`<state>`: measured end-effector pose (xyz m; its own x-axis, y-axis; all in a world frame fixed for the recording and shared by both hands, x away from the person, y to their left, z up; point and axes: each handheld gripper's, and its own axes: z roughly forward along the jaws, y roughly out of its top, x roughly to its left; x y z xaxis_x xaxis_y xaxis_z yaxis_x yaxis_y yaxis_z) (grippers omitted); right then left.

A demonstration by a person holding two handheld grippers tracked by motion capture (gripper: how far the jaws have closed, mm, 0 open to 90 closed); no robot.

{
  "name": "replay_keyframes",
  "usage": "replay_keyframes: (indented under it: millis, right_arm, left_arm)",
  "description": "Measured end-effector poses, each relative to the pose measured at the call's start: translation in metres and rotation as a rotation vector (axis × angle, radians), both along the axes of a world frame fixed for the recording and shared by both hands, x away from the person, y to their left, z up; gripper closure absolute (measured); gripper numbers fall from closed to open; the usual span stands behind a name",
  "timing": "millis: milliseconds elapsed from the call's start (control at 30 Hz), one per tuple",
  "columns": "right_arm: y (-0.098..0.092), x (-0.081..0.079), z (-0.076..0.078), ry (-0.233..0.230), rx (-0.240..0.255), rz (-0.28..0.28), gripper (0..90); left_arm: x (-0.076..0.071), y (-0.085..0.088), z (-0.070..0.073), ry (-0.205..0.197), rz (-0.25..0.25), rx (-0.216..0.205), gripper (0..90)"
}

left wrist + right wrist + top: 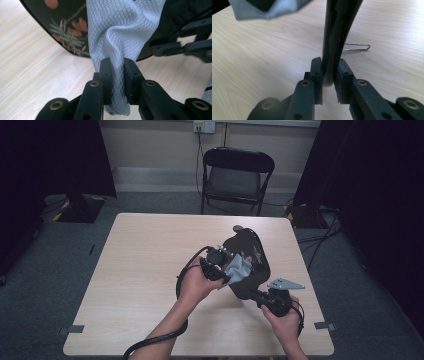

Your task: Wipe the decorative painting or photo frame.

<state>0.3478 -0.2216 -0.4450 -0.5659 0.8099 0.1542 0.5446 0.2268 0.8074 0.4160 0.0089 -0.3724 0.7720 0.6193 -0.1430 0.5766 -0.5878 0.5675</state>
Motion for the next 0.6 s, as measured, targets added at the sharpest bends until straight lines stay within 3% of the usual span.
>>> replay_keyframes:
  millis: [300, 600]
  right_arm:
    - [0.0, 0.0, 0.0, 0.0, -0.001, 0.001, 78.8]
    - [0.001, 0.0, 0.0, -0.004, -0.007, 0.002, 78.7]
  left_arm:
    - [0.0, 0.005, -0.04, 0.058, 0.027, 0.027, 78.7]
    - [-0.003, 0.002, -0.067, 0.097, 0.04, 0.049, 78.7]
